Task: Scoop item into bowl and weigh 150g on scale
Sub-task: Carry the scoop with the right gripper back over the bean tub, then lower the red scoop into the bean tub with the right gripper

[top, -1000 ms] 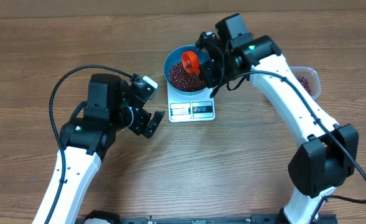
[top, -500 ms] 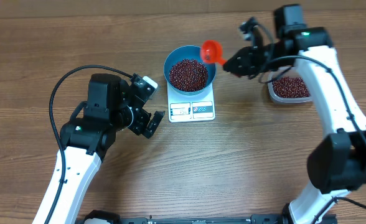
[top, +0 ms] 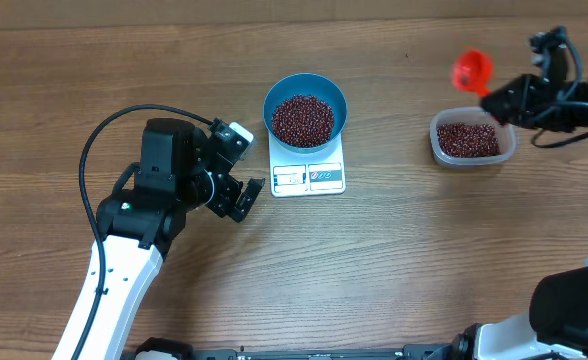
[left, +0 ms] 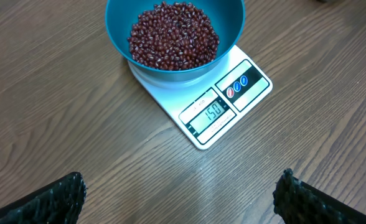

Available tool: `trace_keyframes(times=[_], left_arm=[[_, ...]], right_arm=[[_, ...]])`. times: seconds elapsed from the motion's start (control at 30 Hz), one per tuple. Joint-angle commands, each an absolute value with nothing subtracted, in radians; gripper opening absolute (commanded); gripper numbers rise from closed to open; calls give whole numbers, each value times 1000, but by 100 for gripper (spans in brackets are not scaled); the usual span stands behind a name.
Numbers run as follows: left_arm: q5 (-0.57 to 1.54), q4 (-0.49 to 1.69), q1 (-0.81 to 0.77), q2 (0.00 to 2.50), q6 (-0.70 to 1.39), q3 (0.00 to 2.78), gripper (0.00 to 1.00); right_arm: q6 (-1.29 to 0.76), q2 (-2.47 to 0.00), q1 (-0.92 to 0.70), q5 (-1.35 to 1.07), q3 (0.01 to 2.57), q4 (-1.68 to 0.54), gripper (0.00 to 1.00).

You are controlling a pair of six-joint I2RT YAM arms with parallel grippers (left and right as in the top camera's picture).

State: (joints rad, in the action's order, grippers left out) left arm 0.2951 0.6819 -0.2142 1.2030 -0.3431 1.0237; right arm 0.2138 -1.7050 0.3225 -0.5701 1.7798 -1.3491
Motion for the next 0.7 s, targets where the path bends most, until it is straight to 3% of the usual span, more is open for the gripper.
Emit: trace_keyframes(times=[0.0, 0.3, 0.67], left_arm=[[288, 680, -210, 1210, -333, 1039, 100], [288, 680, -210, 1210, -333, 1039, 100], [288, 680, -210, 1210, -333, 1039, 100]], right_arm=[[130, -1697, 313, -292, 1786, -1348, 4], [-47, -1700, 164, 109, 1786, -1378, 4], [-109, -1700, 67, 272, 1786, -1431, 4]])
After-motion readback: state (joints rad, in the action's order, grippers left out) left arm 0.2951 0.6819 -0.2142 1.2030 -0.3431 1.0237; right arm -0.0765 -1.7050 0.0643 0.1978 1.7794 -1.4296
